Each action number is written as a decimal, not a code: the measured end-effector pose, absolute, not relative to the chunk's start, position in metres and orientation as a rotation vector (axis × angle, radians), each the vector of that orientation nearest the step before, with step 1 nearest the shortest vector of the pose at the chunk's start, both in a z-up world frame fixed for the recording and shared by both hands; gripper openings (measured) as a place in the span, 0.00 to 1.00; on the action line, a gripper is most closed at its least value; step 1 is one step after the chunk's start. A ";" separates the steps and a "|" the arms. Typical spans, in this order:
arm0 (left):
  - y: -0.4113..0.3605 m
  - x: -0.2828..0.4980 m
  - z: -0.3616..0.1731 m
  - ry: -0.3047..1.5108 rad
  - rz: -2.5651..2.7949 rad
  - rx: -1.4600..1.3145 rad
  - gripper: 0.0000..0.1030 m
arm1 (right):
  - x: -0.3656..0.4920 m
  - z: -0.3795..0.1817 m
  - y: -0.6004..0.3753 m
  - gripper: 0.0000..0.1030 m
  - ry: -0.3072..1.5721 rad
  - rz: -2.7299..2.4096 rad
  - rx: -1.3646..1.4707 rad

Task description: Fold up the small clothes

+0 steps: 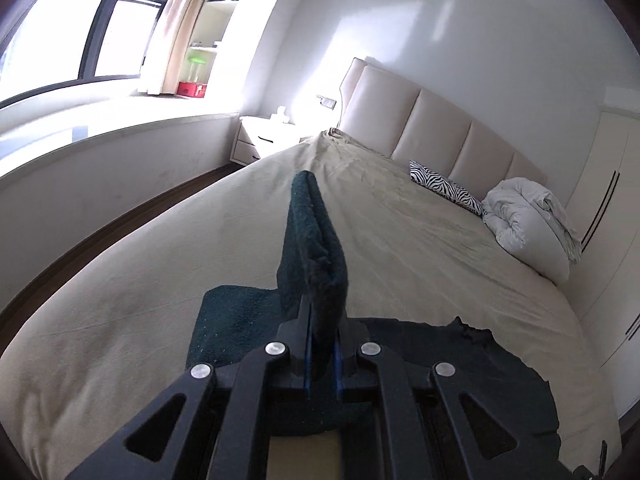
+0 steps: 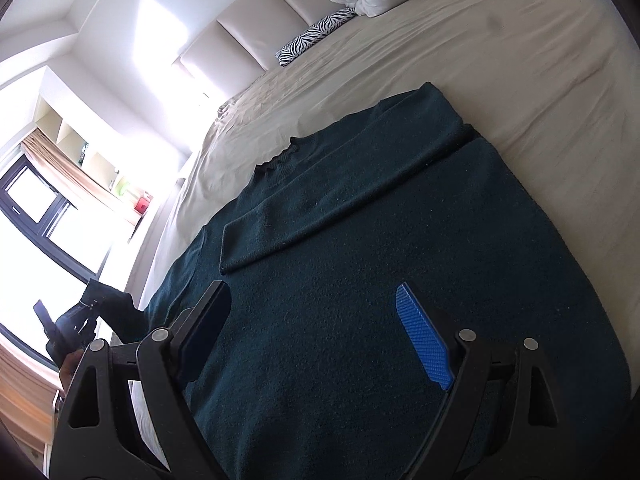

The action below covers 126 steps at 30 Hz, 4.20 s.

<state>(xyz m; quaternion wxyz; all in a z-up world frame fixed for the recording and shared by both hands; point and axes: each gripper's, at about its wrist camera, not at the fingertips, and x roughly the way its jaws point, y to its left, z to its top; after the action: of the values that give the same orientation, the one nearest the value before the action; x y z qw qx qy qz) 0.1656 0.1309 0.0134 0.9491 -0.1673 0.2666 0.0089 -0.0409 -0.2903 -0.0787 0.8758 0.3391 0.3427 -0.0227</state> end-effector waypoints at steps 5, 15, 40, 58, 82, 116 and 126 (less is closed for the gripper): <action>-0.014 0.184 0.005 0.593 -0.163 -0.017 0.08 | -0.044 -0.087 -0.312 0.82 0.706 -0.080 0.746; -0.175 0.179 -0.082 0.777 -0.352 0.248 0.22 | -0.044 -0.103 -0.355 0.82 0.691 -0.152 0.790; 0.080 0.122 -0.044 0.712 -0.193 -0.236 0.79 | 0.193 -0.127 -0.267 0.58 1.056 0.136 0.638; 0.132 0.189 -0.048 0.766 -0.143 -0.397 0.70 | 0.206 -0.074 -0.276 0.07 1.002 0.081 0.363; 0.090 0.273 -0.098 0.927 -0.070 -0.224 0.10 | 0.213 -0.118 -0.309 0.07 1.031 0.039 0.345; 0.071 0.217 -0.099 0.865 -0.046 -0.047 0.27 | 0.174 -0.132 -0.323 0.11 0.975 -0.037 0.325; 0.066 0.243 -0.065 0.810 -0.057 -0.056 0.31 | 0.149 -0.091 -0.300 0.14 0.852 0.099 0.411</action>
<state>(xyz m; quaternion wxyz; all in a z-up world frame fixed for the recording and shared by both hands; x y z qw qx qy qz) 0.2432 0.0659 -0.0649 0.9182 -0.0273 0.3941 -0.0277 0.1491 -0.3005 -0.0909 0.8890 0.1978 0.4103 0.0479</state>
